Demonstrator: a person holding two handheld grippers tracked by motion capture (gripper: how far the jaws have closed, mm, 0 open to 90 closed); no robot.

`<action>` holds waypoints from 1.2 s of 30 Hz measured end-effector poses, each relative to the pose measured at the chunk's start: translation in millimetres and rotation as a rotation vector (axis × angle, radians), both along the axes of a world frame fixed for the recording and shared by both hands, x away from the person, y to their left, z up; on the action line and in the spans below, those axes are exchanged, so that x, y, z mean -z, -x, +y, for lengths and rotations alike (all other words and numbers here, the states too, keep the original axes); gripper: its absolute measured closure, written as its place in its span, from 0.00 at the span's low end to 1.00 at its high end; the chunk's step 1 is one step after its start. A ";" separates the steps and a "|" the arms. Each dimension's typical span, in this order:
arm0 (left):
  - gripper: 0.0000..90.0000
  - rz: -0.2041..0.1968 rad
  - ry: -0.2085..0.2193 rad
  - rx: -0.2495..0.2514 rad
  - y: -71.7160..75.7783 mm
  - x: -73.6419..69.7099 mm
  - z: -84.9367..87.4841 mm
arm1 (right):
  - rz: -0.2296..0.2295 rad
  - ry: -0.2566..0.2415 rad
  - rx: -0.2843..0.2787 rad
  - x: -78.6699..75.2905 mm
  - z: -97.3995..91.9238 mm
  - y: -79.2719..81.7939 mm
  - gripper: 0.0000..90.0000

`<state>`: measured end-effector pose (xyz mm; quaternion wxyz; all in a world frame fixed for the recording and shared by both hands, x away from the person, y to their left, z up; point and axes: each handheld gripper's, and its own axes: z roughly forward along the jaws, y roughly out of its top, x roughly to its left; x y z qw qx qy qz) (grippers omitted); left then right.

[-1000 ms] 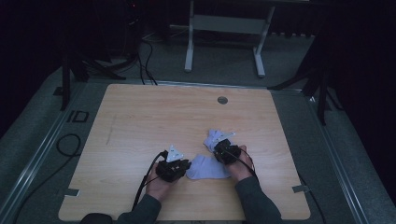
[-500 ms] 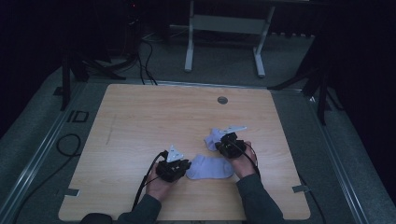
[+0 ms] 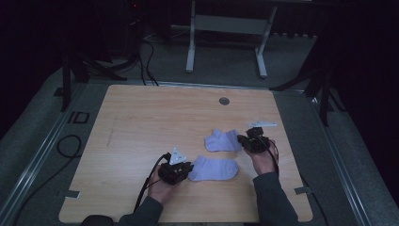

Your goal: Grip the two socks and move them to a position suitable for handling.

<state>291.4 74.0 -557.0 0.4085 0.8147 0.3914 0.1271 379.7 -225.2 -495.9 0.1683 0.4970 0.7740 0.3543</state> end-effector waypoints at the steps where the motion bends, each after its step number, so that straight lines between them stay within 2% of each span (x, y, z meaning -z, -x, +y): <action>1: 0.87 0.000 -0.002 0.002 0.0 0.4 -0.3 | 0.008 0.019 0.018 3.8 -5.3 -1.3 0.99; 4: 0.87 0.000 0.000 0.003 -0.2 1.1 -1.0 | 0.034 0.043 0.057 15.8 -20.0 -3.7 0.99; 8: 0.87 0.001 -0.001 0.000 -0.3 1.3 -1.0 | 0.060 0.046 0.071 24.7 -30.5 -1.1 0.98; 10: 0.87 0.000 -0.002 0.002 -0.3 1.1 -0.8 | 0.065 0.064 0.082 27.2 -34.7 0.0 0.95; 12: 0.87 -0.001 -0.003 0.003 -0.2 1.0 -0.8 | 0.056 0.100 0.101 28.1 -37.5 -0.4 0.90; 17: 0.87 0.001 -0.001 0.001 -0.3 0.9 -0.6 | 0.017 0.138 0.098 21.0 -35.1 -1.4 0.82; 21: 0.87 0.000 0.001 -0.002 -0.5 1.0 -0.6 | -0.018 0.143 0.049 14.3 -22.8 -3.2 0.77; 26: 0.87 0.000 0.000 -0.001 -0.3 0.9 -0.5 | -0.024 0.163 -0.047 13.1 1.0 -9.2 0.74; 31: 0.87 -0.002 0.002 -0.004 -0.6 0.7 0.5 | -0.029 0.212 -0.138 19.7 21.5 -17.4 0.73; 36: 0.86 -0.001 0.004 -0.006 -0.7 0.4 1.3 | -0.021 0.234 -0.202 28.5 35.8 -26.4 0.71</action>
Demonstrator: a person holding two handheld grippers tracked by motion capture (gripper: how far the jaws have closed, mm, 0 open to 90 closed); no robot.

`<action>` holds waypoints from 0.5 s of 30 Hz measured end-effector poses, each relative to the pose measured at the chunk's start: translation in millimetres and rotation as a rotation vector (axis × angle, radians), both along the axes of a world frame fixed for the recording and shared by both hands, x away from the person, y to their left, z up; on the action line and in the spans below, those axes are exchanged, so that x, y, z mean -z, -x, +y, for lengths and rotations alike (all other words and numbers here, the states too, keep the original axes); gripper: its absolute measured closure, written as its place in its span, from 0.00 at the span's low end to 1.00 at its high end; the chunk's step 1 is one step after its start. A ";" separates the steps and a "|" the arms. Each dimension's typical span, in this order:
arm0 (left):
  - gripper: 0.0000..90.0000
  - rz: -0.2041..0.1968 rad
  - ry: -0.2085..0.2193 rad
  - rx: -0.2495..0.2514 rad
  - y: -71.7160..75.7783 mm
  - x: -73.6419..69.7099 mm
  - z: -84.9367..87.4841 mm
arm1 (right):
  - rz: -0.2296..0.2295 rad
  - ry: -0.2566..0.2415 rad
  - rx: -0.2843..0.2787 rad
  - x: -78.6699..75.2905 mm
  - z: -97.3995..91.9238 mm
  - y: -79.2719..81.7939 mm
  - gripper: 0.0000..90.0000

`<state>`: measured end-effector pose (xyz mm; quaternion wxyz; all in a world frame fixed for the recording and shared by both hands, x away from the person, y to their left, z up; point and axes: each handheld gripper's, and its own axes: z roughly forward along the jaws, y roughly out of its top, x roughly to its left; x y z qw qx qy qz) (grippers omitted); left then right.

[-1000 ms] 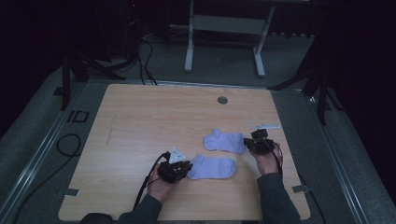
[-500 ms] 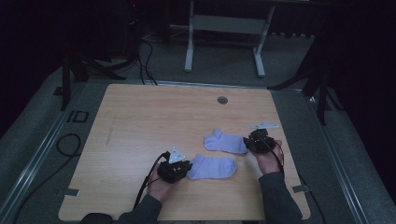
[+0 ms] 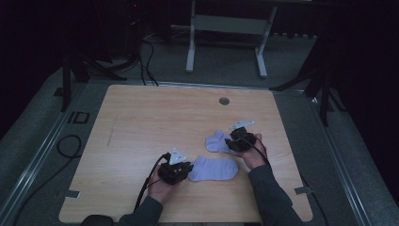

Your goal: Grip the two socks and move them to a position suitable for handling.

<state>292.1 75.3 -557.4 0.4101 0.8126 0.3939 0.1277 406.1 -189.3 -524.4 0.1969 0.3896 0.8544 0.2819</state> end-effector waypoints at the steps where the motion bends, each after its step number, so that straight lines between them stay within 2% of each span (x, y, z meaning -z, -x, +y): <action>1: 0.86 0.001 0.001 0.000 -0.1 0.0 0.1 | 0.004 0.008 -0.009 1.8 2.2 -1.8 0.71; 4: 0.86 0.002 0.003 0.003 -0.3 -0.2 -0.1 | 0.018 -0.004 -0.028 4.8 7.7 -5.9 0.72; 10: 0.86 0.004 0.003 0.001 -1.3 0.2 -0.1 | 0.023 0.023 -0.078 10.6 14.8 -13.3 0.73; 15: 0.86 0.000 0.000 0.000 -1.0 0.2 -0.5 | 0.031 0.005 -0.125 14.3 21.5 -15.9 0.69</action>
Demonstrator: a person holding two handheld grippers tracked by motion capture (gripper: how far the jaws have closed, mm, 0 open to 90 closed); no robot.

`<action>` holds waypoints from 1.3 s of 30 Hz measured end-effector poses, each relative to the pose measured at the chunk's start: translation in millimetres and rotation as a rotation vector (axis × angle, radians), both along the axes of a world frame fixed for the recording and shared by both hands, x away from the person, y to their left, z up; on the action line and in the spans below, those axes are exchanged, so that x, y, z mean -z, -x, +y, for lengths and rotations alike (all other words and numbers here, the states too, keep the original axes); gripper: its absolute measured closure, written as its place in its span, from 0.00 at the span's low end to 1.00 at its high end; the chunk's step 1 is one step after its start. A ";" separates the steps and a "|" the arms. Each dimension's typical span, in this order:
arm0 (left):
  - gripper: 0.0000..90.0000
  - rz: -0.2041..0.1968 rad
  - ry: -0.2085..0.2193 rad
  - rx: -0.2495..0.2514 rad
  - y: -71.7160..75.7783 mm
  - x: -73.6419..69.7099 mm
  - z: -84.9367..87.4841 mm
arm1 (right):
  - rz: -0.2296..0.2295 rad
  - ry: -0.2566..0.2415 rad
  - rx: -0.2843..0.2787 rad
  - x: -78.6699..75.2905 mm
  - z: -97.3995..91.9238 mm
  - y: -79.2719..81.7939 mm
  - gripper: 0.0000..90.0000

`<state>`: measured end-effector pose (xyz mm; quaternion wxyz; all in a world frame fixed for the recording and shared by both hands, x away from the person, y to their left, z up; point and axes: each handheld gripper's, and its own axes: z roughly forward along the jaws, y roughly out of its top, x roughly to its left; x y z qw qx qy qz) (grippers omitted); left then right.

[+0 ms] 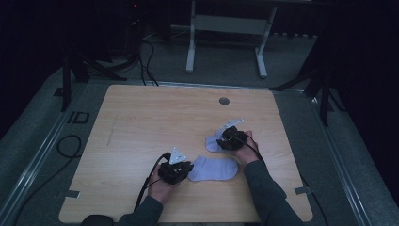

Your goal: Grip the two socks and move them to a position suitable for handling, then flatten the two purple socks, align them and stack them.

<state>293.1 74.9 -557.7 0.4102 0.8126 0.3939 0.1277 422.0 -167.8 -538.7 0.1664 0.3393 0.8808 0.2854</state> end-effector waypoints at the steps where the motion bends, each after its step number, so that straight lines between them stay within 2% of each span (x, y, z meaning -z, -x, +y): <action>1: 0.86 0.000 -0.002 0.001 0.1 0.0 -0.1 | 0.009 -0.004 -0.010 0.1 2.4 -0.1 0.67; 5: 0.86 -0.002 -0.003 0.002 0.2 -0.1 0.0 | 0.042 0.032 -0.028 5.2 9.1 -3.5 0.63; 8: 0.86 -0.002 -0.001 -0.002 0.0 -0.3 0.6 | 0.064 0.004 -0.023 6.1 7.5 -6.3 0.62; 10: 0.86 -0.002 0.000 -0.002 0.1 -0.4 0.7 | 0.097 -0.016 -0.020 6.0 5.8 -8.3 0.62; 16: 0.85 -0.003 -0.002 -0.001 0.1 -1.0 0.4 | 0.108 -0.016 -0.019 5.5 6.0 -8.9 0.63; 21: 0.84 0.005 -0.006 0.005 -0.2 0.3 -0.1 | 0.108 -0.017 -0.025 5.2 7.7 -8.4 0.70; 28: 0.84 0.010 -0.015 0.002 0.9 0.9 -0.4 | 0.104 -0.001 -0.042 4.2 14.0 -8.0 0.91; 32: 0.84 0.007 -0.006 -0.003 1.4 -1.0 1.7 | 0.096 0.017 -0.052 3.6 17.1 -8.1 0.94; 36: 0.84 0.009 -0.002 -0.010 1.0 -1.5 4.3 | 0.113 -0.034 -0.040 0.9 12.4 -7.8 0.95; 39: 0.84 0.008 0.000 -0.013 1.0 -1.7 4.7 | 0.101 -0.070 -0.045 -7.2 7.9 -4.0 0.95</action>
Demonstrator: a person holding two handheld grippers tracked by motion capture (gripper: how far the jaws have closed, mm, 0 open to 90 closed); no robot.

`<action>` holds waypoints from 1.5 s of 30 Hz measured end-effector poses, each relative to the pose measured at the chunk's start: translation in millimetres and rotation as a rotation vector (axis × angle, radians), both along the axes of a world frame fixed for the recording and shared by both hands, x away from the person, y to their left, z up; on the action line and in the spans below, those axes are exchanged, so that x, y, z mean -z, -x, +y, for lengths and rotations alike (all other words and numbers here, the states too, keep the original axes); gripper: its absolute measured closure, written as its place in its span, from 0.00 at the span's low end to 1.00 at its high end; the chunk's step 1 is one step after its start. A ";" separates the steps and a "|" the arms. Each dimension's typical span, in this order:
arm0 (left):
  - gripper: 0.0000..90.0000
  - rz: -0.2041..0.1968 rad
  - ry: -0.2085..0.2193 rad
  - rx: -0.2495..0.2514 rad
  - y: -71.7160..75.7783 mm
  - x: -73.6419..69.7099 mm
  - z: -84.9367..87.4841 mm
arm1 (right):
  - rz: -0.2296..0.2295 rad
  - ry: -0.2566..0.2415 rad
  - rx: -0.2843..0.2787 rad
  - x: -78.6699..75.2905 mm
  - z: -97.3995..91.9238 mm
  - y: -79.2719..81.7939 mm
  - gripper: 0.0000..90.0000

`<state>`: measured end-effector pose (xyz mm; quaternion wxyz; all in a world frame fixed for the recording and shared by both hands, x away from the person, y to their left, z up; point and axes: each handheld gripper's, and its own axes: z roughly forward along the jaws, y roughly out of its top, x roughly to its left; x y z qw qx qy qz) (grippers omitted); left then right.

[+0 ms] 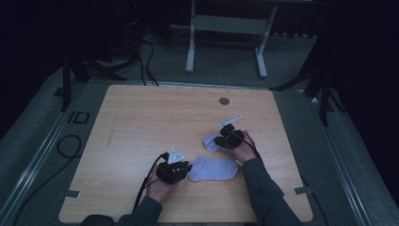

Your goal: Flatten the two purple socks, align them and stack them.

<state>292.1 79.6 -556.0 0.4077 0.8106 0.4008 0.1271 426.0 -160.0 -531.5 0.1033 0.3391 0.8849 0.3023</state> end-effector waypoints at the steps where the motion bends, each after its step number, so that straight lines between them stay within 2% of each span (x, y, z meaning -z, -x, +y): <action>1: 0.84 -0.001 0.001 0.001 0.2 0.0 -0.2 | -0.006 -0.012 -0.003 -3.5 -1.5 2.0 0.95; 11: 0.83 0.001 -0.006 0.017 2.4 0.9 -3.7 | -0.102 -0.156 -0.016 -49.4 -24.1 29.8 0.94; 17: 0.83 -0.001 -0.008 0.016 2.7 0.3 -3.4 | -0.158 -0.211 -0.045 -74.0 -31.1 49.1 0.94; 24: 0.83 -0.003 -0.006 0.016 3.1 -0.2 -3.4 | -0.207 -0.213 -0.090 -91.9 -32.5 76.7 0.94; 28: 0.83 -0.001 -0.011 0.021 3.2 0.3 -4.1 | -0.218 -0.181 -0.111 -90.8 -29.6 85.5 0.94; 31: 0.83 0.003 -0.011 0.024 3.7 1.2 -5.5 | -0.210 -0.178 -0.115 -86.4 -27.9 87.5 0.94; 33: 0.83 0.012 -0.031 0.025 3.0 2.9 -6.8 | -0.205 -0.171 -0.118 -81.2 -26.0 88.1 0.94; 36: 0.83 0.027 -0.045 0.020 1.9 6.2 -7.5 | -0.182 -0.165 -0.119 -71.4 -22.8 89.3 0.94; 40: 0.84 0.022 -0.057 0.022 1.0 7.0 -7.7 | -0.151 -0.163 -0.128 -58.2 -18.0 90.3 0.94; 45: 0.84 0.022 -0.058 0.024 0.0 7.2 -6.7 | -0.107 -0.186 -0.133 -42.9 -12.7 91.2 0.94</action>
